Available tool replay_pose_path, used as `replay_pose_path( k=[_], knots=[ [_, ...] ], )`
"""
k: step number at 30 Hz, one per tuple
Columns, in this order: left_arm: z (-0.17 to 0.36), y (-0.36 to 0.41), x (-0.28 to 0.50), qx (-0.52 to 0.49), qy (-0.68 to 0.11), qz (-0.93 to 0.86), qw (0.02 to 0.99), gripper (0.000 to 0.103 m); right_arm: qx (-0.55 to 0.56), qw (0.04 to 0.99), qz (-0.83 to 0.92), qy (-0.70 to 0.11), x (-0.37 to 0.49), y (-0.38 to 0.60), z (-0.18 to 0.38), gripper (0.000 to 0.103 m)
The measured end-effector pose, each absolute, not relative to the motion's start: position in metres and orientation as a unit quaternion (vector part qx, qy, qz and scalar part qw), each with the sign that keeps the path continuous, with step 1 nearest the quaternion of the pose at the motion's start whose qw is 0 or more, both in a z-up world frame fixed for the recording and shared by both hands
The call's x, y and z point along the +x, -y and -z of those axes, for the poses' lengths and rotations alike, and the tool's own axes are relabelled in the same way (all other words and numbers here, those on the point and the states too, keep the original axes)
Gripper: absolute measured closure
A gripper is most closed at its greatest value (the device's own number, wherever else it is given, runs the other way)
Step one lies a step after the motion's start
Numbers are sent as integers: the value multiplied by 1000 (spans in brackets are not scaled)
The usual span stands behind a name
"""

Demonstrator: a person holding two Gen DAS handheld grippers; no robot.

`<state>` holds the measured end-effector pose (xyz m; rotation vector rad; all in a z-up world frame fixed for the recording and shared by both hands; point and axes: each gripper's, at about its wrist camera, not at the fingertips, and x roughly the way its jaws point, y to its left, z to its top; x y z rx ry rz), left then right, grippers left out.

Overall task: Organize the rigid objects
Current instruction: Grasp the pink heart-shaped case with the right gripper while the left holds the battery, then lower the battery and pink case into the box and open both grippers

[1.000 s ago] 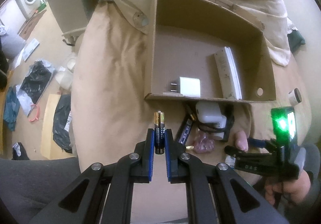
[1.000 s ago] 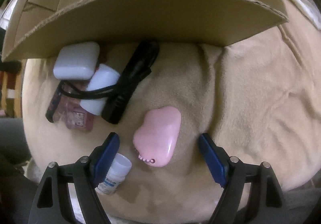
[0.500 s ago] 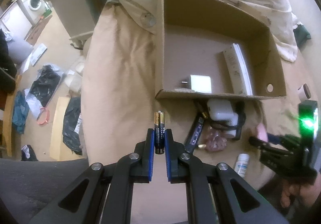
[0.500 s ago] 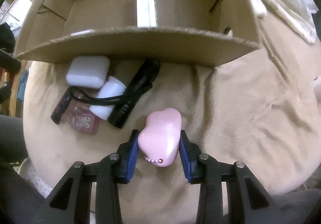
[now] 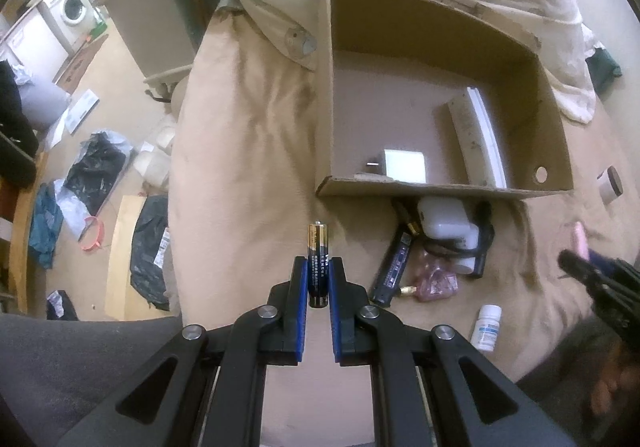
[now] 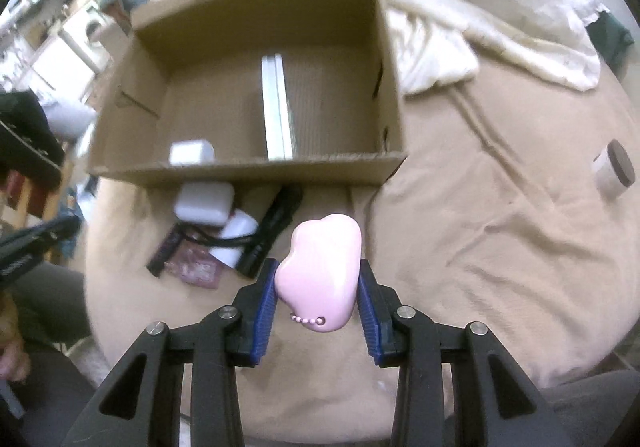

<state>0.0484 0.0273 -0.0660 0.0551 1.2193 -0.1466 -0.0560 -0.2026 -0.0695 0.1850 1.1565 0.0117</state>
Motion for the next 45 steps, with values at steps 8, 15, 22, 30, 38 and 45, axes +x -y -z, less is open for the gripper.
replay_pose_path(
  k=[8, 15, 22, 30, 38, 45],
  knots=[
    [39, -6, 49, 57, -524, 84, 845, 94, 100, 859, -31, -502, -36, 223, 45, 64],
    [22, 13, 74, 57, -512, 103, 851, 94, 123, 872, -58, -470, -16, 230, 16, 64],
    [8, 42, 122, 76, -497, 127, 855, 94, 120, 888, -69, -439, 30, 235, -13, 64],
    [54, 59, 155, 84, -526, 139, 835, 94, 109, 885, -93, -444, 81, 221, 9, 64],
    [93, 73, 159, 127, -554, 148, 809, 94, 100, 850, -108, -506, 98, 202, 73, 64],
    [105, 73, 162, 140, -566, 124, 803, 94, 102, 837, -114, -526, 103, 196, 86, 64]
  ],
)
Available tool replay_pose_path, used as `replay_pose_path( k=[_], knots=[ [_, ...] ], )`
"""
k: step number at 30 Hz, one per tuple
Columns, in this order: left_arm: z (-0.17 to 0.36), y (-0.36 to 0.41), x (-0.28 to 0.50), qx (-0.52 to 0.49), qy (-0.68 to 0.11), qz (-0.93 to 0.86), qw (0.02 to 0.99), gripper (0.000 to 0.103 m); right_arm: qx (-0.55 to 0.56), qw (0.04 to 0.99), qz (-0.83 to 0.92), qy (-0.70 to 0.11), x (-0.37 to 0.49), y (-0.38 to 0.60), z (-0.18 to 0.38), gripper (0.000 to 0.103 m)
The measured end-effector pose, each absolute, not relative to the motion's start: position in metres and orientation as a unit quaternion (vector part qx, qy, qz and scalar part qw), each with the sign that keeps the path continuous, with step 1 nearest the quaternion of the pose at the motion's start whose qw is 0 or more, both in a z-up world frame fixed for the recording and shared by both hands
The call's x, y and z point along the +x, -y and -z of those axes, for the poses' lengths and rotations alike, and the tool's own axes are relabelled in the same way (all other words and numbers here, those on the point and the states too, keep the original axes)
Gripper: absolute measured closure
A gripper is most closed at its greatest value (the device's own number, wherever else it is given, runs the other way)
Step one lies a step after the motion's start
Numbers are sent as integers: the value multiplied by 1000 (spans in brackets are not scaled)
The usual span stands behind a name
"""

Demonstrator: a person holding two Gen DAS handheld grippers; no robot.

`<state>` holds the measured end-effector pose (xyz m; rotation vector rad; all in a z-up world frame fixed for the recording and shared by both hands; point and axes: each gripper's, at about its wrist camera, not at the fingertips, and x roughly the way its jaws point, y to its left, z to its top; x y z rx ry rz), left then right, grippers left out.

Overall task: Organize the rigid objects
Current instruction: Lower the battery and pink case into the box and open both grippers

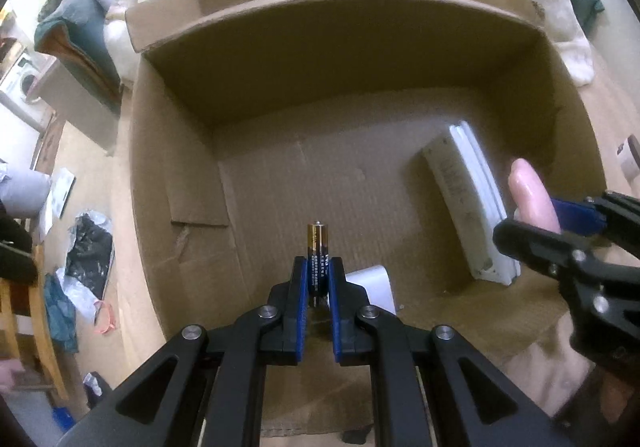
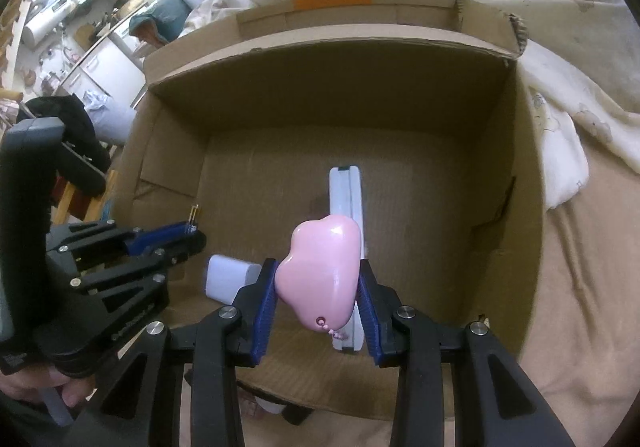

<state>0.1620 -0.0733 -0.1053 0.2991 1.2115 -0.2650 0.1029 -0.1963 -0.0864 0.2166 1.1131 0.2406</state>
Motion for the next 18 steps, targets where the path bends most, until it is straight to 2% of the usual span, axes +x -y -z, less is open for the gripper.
replay_pose_path(
  k=[14, 18],
  knots=[
    [116, 81, 167, 143, -580, 111, 794, 94, 106, 816, -88, -562, 110, 200, 109, 64],
    [114, 75, 170, 123, -581, 116, 796, 94, 114, 824, -98, -546, 108, 199, 103, 64]
  ],
)
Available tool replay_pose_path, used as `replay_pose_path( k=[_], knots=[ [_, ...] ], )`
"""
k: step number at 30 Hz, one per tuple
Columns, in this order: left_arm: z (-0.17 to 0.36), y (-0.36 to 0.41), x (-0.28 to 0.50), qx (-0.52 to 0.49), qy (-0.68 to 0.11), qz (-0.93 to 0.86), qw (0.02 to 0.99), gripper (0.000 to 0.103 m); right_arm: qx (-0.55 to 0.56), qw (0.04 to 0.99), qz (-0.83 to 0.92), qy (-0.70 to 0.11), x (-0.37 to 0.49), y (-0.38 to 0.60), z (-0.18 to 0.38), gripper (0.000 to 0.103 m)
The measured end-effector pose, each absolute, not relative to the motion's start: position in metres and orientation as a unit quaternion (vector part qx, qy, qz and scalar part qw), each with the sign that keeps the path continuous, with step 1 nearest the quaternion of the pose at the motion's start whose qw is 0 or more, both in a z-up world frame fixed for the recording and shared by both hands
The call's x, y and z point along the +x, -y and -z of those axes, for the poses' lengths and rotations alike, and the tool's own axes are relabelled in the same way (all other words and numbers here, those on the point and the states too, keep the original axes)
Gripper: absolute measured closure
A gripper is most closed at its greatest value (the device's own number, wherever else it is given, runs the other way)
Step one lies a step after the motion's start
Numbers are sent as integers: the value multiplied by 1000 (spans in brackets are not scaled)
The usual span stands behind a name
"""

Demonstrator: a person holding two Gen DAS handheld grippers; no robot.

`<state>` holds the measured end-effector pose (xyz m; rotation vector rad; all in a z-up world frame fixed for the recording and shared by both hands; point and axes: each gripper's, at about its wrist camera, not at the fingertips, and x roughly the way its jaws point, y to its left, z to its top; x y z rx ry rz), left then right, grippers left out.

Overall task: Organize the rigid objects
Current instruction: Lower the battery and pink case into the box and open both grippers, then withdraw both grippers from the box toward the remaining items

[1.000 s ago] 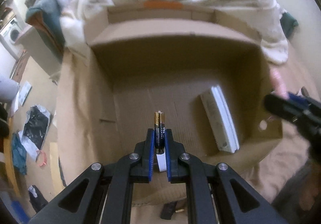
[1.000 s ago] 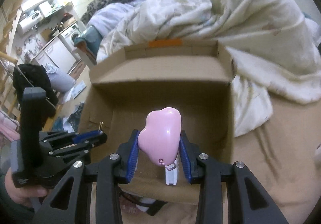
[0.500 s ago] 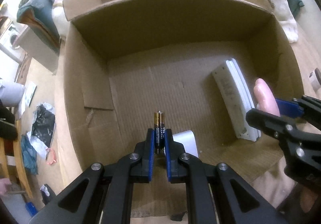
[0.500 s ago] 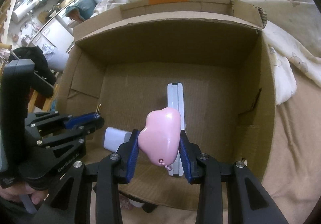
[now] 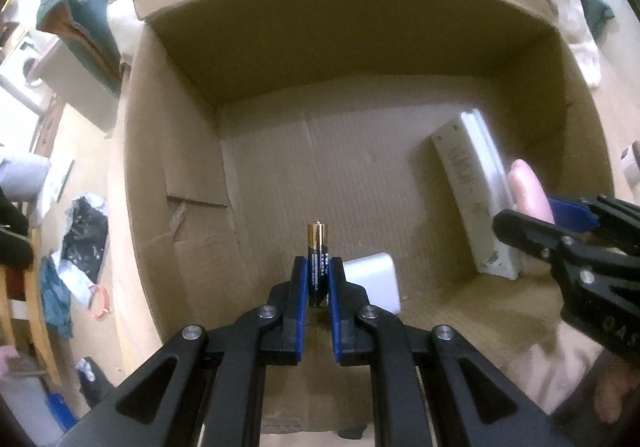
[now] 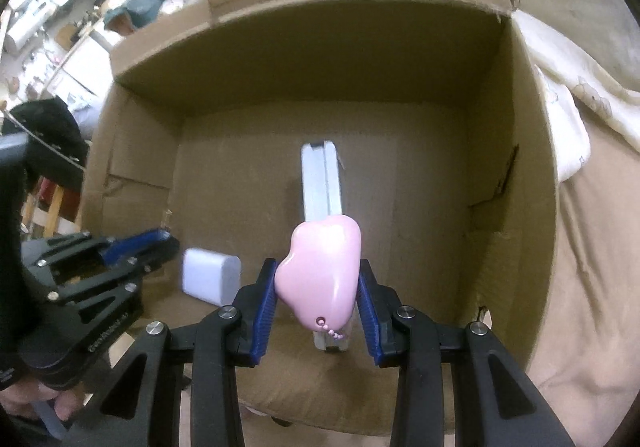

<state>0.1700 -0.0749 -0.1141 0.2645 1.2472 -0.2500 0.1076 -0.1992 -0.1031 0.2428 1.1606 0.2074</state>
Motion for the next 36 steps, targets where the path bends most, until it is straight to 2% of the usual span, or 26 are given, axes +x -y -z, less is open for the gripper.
replay_pose_path(
  k=[10, 13, 15, 17, 19, 20, 21, 24, 28, 36],
  knots=[
    [115, 82, 165, 133, -577, 114, 797, 94, 130, 820, -88, -550, 109, 203, 107, 63],
    [115, 83, 162, 137, -575, 117, 798, 94, 138, 824, -91, -541, 110, 206, 102, 60],
    [114, 82, 160, 141, -573, 118, 799, 93, 141, 830, -90, -532, 109, 207, 98, 37],
    [113, 79, 159, 134, -576, 124, 796, 91, 143, 836, -85, -523, 109, 209, 94, 27],
    [111, 80, 160, 110, -588, 139, 789, 75, 143, 843, -87, -511, 109, 209, 88, 20],
    [110, 80, 160, 100, -592, 144, 787, 62, 146, 849, -90, -500, 108, 209, 83, 13],
    [108, 81, 159, 89, -593, 156, 785, 54, 152, 858, -91, -482, 105, 211, 76, 1],
    [101, 83, 155, 68, -582, 166, 793, 42, 177, 879, -100, -431, 99, 218, 56, 0],
    [101, 86, 151, 86, -574, 162, 798, 42, 186, 897, -89, -391, 94, 227, 42, 0],
    [96, 83, 148, 85, -570, 153, 803, 42, 200, 895, -67, -394, 96, 239, 45, 0]
  ],
)
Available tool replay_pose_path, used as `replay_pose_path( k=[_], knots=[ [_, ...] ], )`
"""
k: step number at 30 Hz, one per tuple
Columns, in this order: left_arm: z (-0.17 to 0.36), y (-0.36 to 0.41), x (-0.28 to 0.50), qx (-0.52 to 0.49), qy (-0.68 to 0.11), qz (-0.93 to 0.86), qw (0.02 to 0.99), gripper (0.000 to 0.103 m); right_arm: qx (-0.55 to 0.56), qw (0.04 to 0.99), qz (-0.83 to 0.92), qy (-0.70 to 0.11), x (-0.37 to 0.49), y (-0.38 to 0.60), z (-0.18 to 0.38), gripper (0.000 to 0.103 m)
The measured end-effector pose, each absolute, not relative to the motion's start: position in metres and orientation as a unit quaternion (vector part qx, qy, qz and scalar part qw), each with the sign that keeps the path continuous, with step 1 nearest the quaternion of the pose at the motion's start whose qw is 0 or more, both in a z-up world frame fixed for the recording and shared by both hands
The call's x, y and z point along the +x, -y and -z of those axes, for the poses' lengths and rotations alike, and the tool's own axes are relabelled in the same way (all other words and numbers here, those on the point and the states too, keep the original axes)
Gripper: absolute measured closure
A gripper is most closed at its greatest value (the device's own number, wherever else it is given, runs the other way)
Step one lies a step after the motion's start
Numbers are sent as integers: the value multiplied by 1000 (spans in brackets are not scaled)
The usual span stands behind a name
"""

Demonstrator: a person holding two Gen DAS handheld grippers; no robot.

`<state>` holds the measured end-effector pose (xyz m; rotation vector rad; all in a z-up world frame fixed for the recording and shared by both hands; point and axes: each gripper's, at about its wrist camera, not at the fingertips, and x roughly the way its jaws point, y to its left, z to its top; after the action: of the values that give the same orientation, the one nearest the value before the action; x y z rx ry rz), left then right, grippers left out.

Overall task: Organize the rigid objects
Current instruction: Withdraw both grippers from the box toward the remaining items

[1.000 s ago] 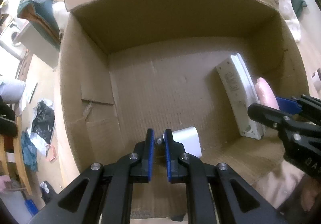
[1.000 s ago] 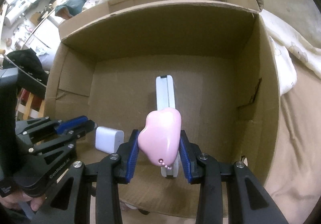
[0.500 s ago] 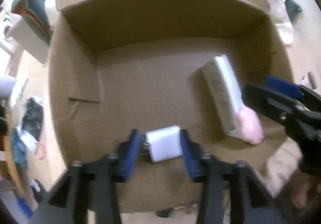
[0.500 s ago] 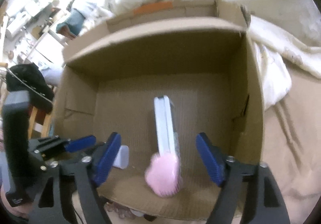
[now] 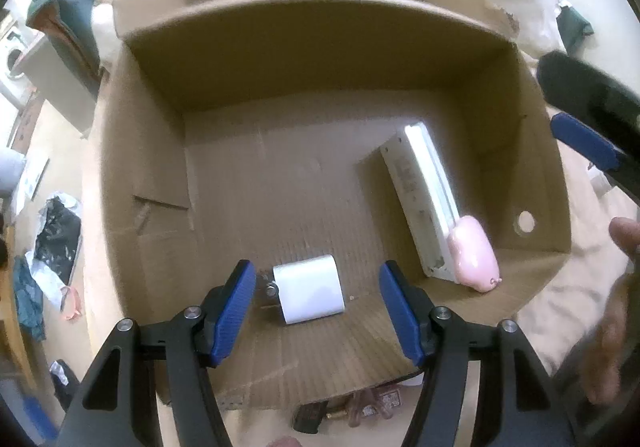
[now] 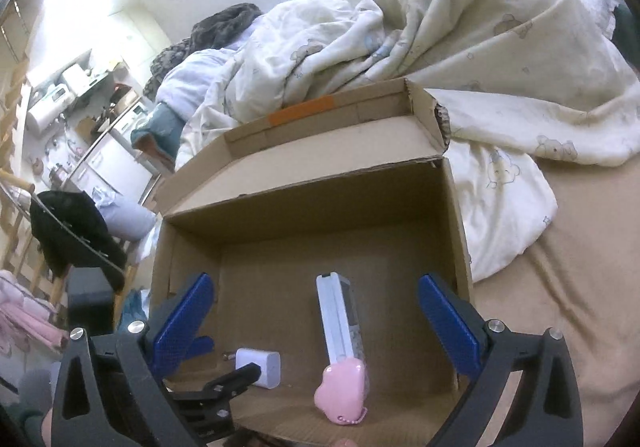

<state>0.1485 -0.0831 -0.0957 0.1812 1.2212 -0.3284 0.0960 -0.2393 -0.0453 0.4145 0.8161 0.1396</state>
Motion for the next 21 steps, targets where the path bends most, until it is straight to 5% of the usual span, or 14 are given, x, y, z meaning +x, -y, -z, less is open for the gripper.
replay_pose_path(
  k=[2, 6, 21],
  knots=[
    [89, 85, 145, 88, -561, 155, 809, 41, 199, 895, -66, -394, 93, 236, 44, 0],
    [74, 83, 137, 86, -538, 156, 824, 16, 203, 898, -75, -382, 81, 237, 37, 0],
    [12, 17, 101, 60, -511, 77, 854, 16, 241, 895, -85, -365, 19, 246, -19, 0]
  ],
)
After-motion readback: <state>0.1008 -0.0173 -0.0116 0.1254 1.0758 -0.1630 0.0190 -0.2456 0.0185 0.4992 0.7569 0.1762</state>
